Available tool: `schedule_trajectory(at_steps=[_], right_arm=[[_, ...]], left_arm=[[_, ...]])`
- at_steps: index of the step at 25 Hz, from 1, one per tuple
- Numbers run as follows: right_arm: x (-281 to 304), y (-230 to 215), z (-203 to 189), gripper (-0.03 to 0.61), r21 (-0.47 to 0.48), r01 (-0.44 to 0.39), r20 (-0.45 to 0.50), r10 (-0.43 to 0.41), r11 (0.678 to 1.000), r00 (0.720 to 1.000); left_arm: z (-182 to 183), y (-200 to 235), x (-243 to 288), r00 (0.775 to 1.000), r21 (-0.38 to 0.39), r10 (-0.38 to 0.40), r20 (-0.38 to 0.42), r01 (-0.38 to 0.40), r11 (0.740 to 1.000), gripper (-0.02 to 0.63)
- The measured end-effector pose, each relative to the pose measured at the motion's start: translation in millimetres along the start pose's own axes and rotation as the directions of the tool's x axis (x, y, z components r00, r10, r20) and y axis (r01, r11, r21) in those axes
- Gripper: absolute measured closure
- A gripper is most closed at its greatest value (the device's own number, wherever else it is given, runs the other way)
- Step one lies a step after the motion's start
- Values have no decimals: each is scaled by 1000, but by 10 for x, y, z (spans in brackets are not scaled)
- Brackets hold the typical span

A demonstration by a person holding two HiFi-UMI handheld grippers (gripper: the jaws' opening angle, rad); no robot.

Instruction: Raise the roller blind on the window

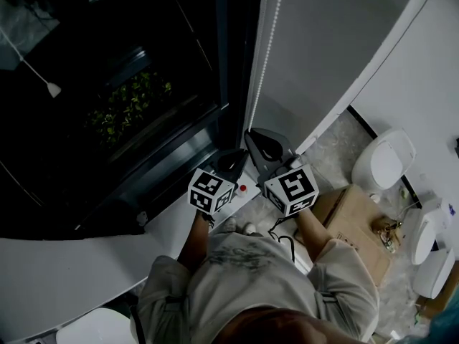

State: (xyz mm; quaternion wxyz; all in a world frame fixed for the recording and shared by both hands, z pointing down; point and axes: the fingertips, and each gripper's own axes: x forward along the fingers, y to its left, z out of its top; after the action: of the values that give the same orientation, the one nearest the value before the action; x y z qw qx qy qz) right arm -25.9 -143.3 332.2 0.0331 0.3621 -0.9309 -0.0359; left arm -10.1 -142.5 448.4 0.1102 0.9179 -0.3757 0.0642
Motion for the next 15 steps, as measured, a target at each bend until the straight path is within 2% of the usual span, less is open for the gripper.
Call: schedule_trajectory(at_steps=[10,15], right_arm=[[25,-28,-195,565,15,-1,-32,1,1000,999],[15,-60,-196,565,20,11,-28,-11,1000,1000]], left_arm=[[-178,41,74,1000,-24,7,-29,-7,1000,601],[-173,27,77,1000,-22,12,-18,-13,1000,600]])
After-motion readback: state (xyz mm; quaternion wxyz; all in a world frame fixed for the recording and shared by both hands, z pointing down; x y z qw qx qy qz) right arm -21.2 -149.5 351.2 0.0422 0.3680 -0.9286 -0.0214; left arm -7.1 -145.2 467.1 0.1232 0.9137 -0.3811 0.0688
